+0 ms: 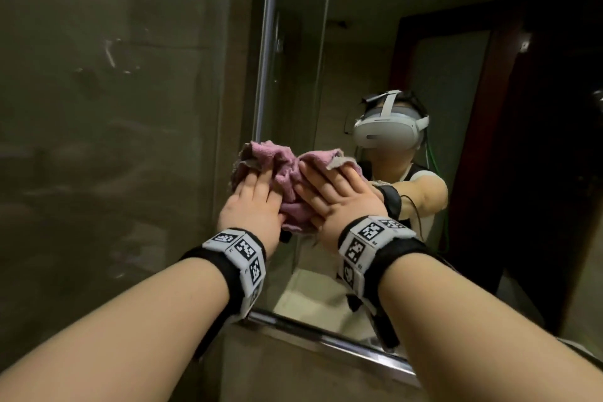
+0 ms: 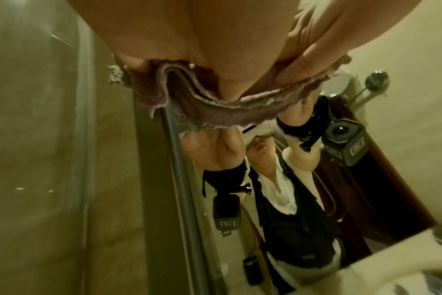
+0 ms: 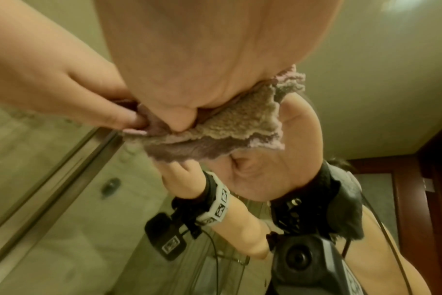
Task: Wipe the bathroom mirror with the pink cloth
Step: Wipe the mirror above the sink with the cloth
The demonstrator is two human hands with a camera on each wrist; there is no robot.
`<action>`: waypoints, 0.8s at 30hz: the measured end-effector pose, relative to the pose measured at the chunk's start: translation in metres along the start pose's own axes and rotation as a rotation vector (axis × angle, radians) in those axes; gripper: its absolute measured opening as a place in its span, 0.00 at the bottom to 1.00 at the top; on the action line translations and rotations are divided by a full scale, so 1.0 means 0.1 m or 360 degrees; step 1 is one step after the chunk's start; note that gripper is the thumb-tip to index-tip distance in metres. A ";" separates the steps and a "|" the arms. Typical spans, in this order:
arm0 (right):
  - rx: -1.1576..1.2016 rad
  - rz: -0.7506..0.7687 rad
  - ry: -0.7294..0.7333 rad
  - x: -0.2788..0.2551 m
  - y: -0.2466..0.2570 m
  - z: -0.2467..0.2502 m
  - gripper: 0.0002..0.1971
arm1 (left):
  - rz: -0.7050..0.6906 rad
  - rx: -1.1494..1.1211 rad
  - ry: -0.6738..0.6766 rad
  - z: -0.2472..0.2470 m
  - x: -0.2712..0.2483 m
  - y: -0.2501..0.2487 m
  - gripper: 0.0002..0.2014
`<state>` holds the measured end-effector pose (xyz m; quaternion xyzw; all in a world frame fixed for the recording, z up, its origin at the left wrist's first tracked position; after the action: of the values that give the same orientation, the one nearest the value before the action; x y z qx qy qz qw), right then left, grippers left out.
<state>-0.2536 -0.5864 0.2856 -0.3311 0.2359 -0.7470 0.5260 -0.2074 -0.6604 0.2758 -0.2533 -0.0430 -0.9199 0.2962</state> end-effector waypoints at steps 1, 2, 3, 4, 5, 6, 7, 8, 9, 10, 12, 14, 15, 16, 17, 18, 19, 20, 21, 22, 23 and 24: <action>-0.0032 -0.0075 -0.0024 0.03 -0.13 0.17 0.32 | 0.0005 -0.0004 -0.0009 0.12 0.08 -0.01 0.30; -0.0081 -0.0131 -0.0042 0.07 -0.26 0.33 0.32 | 0.0007 -0.0004 -0.0024 0.25 0.16 -0.01 0.31; -0.0117 -0.0136 -0.0061 0.13 -0.37 0.41 0.33 | 0.0003 0.0004 -0.0050 0.38 0.23 -0.01 0.31; -0.0097 -0.0126 -0.0022 0.16 -0.46 0.48 0.35 | -0.0006 0.0022 -0.0081 0.51 0.30 -0.01 0.31; -0.0065 -0.0153 0.0033 0.18 -0.55 0.56 0.37 | -0.0018 0.0044 -0.0108 0.63 0.37 -0.01 0.31; -0.0059 -0.0180 0.0057 0.20 -0.62 0.65 0.38 | -0.0031 0.0068 -0.0133 0.75 0.44 -0.01 0.32; -0.0052 -0.0203 0.0027 0.23 -0.67 0.75 0.38 | -0.0044 0.0092 -0.0159 0.86 0.50 -0.01 0.32; -0.0039 -0.0228 -0.0018 0.28 -0.73 0.81 0.38 | -0.0049 0.0113 -0.0181 0.96 0.56 0.00 0.32; -0.0019 -0.0248 -0.0043 0.32 -0.76 0.89 0.38 | -0.0055 0.0122 -0.0202 1.05 0.62 0.01 0.32; 0.0002 -0.0265 -0.0033 0.35 -0.79 0.92 0.39 | -0.0057 0.0118 -0.0220 1.12 0.66 0.01 0.30; 0.0051 -0.0316 -0.0040 0.39 -0.90 1.01 0.41 | -0.0055 0.0106 -0.0256 1.26 0.76 -0.01 0.27; 0.0056 -0.0355 -0.0068 0.44 -1.02 1.15 0.43 | -0.0046 0.0082 -0.0289 1.44 0.83 -0.02 0.25; 0.0062 -0.0381 -0.0074 0.45 -1.08 1.21 0.44 | -0.0044 0.0056 -0.0300 1.52 0.88 -0.02 0.25; 0.0061 -0.0417 -0.0085 0.46 -1.16 1.26 0.44 | -0.0040 0.0035 -0.0305 1.60 0.92 -0.03 0.26; 0.0046 -0.0444 -0.0108 0.45 -1.23 1.31 0.44 | -0.0037 0.0020 -0.0306 1.65 0.96 -0.05 0.27; 0.0022 -0.0451 -0.0134 0.45 -1.27 1.36 0.44 | -0.0030 0.0003 -0.0300 1.69 0.99 -0.07 0.28; 0.0012 -0.0452 -0.0149 0.43 -1.31 1.39 0.44 | -0.0017 -0.0020 -0.0283 1.71 1.01 -0.09 0.30; 0.0023 -0.0456 -0.0147 0.42 -1.34 1.40 0.45 | 0.0002 -0.0045 -0.0263 1.71 1.02 -0.12 0.32; 0.0046 -0.0467 -0.0135 0.40 -1.36 1.39 0.46 | 0.0018 -0.0070 -0.0247 1.71 1.01 -0.14 0.33; 0.0065 -0.0489 -0.0118 0.38 -1.39 1.37 0.46 | 0.0024 -0.0090 -0.0243 1.71 1.00 -0.18 0.34; 0.0083 -0.0518 -0.0105 0.36 -1.41 1.36 0.47 | 0.0020 -0.0108 -0.0249 1.71 0.97 -0.21 0.34; 0.0096 -0.0547 -0.0096 0.33 -1.45 1.34 0.47 | 0.0010 -0.0128 -0.0253 1.70 0.95 -0.26 0.33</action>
<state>-0.2525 -0.5692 0.4846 -0.3729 0.1375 -0.8224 0.4071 -0.2130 -0.6497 0.4717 -0.3372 -0.0287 -0.8970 0.2843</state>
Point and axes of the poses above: each hand's wrist, its own x-axis towards the middle knuckle, its own z-axis out of the back of the hand, y = z × x, the point moved 10 cm from there along x, towards the middle knuckle, and after that the axes turned 12 degrees about z, right-handed, at the moved point
